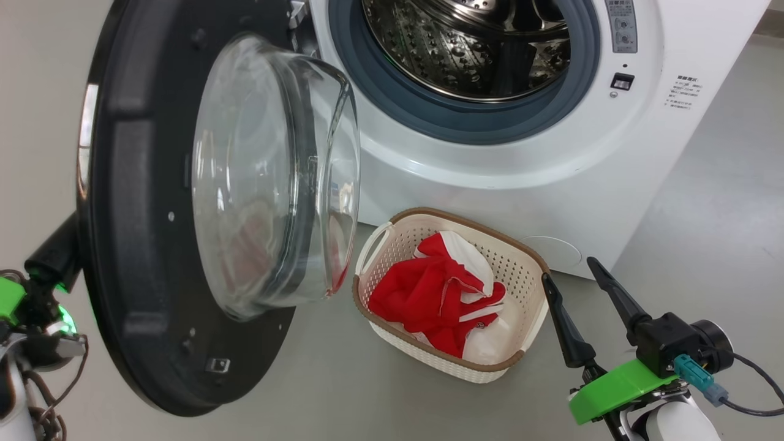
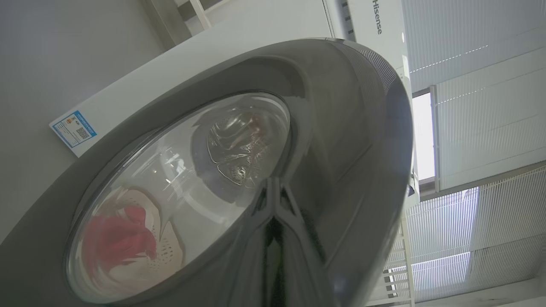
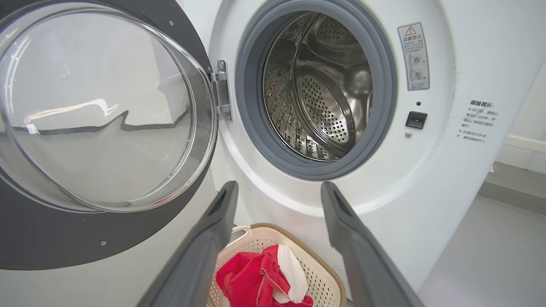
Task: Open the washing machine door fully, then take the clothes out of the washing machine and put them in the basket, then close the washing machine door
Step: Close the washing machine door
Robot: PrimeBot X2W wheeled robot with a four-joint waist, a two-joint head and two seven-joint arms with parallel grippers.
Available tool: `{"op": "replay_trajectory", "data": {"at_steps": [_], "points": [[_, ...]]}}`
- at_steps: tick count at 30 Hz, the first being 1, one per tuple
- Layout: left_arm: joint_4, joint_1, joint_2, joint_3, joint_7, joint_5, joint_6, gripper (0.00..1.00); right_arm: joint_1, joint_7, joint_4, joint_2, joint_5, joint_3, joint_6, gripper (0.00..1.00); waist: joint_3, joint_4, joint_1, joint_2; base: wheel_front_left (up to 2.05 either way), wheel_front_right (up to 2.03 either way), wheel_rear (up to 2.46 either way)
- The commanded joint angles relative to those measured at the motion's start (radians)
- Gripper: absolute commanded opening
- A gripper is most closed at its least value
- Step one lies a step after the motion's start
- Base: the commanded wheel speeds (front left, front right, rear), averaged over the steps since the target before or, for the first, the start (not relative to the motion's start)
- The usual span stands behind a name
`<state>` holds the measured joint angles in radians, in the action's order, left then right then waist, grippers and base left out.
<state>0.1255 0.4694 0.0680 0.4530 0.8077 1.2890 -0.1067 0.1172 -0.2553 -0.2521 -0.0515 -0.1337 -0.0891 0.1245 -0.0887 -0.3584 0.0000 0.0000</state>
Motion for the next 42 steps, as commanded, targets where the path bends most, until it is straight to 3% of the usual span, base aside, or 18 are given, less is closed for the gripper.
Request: {"op": "replay_trajectory", "data": {"at_steps": [1, 12, 26, 39, 41, 42], "points": [[-0.055, -0.010, 0.014, 0.004, 0.014, 0.019, -0.007, 0.00, 0.041, -0.006, 0.021, 0.001, -0.013, -0.024, 0.006, 1.00, -0.004, 0.005, 0.0000, 0.0000, 0.00, 0.00, 0.00], [-0.168, -0.068, -0.013, -0.088, 0.004, 0.040, -0.037, 0.00, 0.049, -0.006, 0.017, 0.001, -0.018, -0.024, 0.006, 1.00, -0.007, 0.028, 0.0000, 0.0000, 0.00, 0.00, 0.00], [-0.195, -0.100, -0.017, -0.251, -0.058, 0.098, -0.050, 0.00, 0.046, -0.006, 0.017, 0.001, -0.027, -0.034, 0.006, 1.00, -0.006, 0.061, 0.0000, 0.0000, 0.00, 0.00, 0.00], [-0.196, -0.113, -0.014, -0.286, -0.115, 0.099, -0.034, 0.00, 0.050, -0.006, 0.016, 0.001, -0.029, -0.038, 0.006, 1.00, -0.014, 0.083, 0.0000, 0.0000, 0.00, 0.00, 0.00], [-0.197, -0.117, -0.002, -0.286, -0.143, 0.064, -0.018, 0.42, 0.050, -0.006, 0.016, 0.001, -0.028, -0.036, 0.006, 1.00, -0.015, 0.084, 0.0000, 0.0000, 0.00, 0.00, 0.00], [-0.197, -0.120, 0.004, -0.287, -0.161, 0.040, -0.011, 0.69, 0.049, -0.006, 0.017, 0.001, -0.028, -0.035, 0.006, 1.00, -0.016, 0.083, 0.0000, 0.0000, 0.00, 0.00, 0.00]]}}
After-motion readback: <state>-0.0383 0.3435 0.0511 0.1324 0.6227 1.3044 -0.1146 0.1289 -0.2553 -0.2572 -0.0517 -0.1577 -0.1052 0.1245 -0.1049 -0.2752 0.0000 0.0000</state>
